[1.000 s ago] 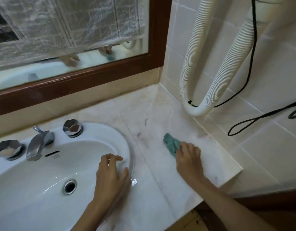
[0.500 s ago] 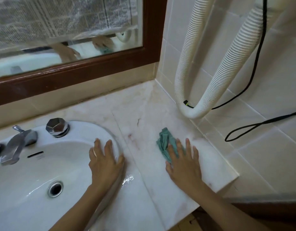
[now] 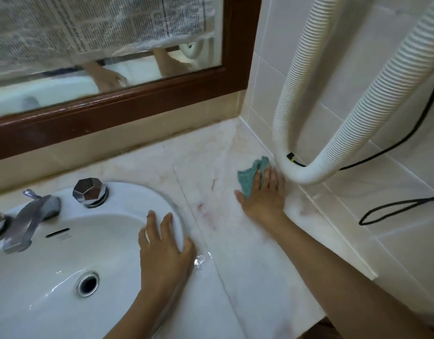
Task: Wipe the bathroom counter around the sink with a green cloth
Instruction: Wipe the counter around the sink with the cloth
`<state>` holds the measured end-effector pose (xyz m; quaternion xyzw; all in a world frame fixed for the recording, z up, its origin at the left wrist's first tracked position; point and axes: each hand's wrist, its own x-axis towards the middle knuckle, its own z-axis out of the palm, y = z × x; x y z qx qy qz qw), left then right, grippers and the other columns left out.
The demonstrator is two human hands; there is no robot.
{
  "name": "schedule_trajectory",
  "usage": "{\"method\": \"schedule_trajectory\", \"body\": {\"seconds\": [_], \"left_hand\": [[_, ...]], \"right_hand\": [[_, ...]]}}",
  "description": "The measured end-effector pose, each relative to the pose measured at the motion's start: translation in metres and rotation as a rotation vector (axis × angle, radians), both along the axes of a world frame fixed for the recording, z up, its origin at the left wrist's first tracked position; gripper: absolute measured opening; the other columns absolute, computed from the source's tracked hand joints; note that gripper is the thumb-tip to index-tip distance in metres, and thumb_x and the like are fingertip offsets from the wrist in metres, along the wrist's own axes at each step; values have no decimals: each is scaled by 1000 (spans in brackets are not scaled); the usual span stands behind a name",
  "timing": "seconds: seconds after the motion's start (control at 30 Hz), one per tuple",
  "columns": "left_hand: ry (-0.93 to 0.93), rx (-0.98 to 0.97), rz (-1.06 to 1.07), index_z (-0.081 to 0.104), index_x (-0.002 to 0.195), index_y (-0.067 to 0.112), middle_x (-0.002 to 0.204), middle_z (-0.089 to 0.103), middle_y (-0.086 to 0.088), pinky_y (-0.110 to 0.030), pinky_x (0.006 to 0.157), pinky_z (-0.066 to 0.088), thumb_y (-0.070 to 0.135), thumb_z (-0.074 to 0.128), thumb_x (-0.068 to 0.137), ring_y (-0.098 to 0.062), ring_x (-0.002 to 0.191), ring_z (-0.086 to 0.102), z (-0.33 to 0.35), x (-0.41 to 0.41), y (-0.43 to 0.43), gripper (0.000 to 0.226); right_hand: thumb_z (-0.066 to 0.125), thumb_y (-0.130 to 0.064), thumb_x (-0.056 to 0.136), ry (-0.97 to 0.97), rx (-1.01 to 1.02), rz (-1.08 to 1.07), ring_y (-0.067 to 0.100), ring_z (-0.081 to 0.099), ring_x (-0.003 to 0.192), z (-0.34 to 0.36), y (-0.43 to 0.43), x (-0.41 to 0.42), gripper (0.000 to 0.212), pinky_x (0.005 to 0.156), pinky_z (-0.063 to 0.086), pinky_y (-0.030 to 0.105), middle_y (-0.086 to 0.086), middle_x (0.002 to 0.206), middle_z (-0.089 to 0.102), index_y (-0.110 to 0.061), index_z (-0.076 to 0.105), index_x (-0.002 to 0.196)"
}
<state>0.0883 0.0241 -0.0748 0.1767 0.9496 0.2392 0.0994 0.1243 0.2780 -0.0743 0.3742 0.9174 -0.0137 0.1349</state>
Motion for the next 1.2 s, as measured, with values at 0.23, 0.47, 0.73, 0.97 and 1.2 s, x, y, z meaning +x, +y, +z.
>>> {"method": "schedule_trajectory", "body": {"seconds": [0.23,0.47,0.73,0.97,1.2], "left_hand": [[4,-6,3,27,149,26,162,0,-2,-38,114,21,47,57,84,-30,145,8,-2,-3,0,75],[-11,14,-14,25,150,26,161,-2,0,-40,113,23,47,53,87,-30,145,6,-1,-2,-3,72],[-18,11,-7,26,149,26,161,-1,1,-41,110,29,49,54,84,-30,145,7,1,-3,-3,74],[-20,8,-11,28,149,25,161,1,1,-43,109,30,49,56,85,-31,144,9,2,-2,-4,74],[-24,20,-8,27,149,25,160,0,2,-41,111,28,49,55,85,-30,144,8,4,-1,-3,73]], "right_hand": [[12,-66,93,254,-119,404,29,7,148,-22,-77,0,83,117,7,42,14,160,7,-10,15,153],[33,-41,98,421,-102,404,24,60,118,3,-69,86,49,84,52,38,9,138,55,-12,60,126],[86,-23,65,530,-75,-132,29,64,54,14,-69,107,42,64,55,41,8,63,68,-3,69,98],[73,7,73,814,-854,-659,23,65,72,23,-58,112,21,68,53,30,7,76,68,-11,70,83],[76,-8,70,746,-106,-132,30,52,90,19,-76,103,24,75,48,37,10,95,60,-6,69,93]]}}
